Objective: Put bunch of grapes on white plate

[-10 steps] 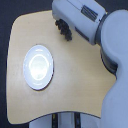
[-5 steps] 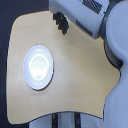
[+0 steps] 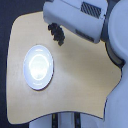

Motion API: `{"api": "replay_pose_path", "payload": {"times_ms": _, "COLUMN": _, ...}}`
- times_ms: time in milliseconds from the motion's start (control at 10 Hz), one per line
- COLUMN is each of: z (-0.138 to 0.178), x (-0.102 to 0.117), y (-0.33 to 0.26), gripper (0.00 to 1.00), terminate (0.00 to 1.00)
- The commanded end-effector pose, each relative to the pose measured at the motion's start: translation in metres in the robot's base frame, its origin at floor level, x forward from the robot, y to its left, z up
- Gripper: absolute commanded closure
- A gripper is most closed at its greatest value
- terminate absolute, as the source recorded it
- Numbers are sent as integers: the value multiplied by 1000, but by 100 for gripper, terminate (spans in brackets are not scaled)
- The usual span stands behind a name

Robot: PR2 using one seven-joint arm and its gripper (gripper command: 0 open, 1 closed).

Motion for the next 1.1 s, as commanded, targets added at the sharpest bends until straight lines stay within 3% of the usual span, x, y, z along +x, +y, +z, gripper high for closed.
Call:
{"api": "replay_pose_path", "payload": {"times_ms": 0, "z": -24, "x": -78, "y": 66, "gripper": 100, "terminate": 0}}
{"api": "replay_pose_path", "payload": {"times_ms": 300, "z": -55, "x": -102, "y": 97, "gripper": 100, "terminate": 0}}
{"api": "replay_pose_path", "payload": {"times_ms": 700, "z": -84, "x": -110, "y": 130, "gripper": 100, "terminate": 0}}
{"api": "replay_pose_path", "payload": {"times_ms": 1000, "z": -94, "x": -103, "y": 131, "gripper": 100, "terminate": 0}}
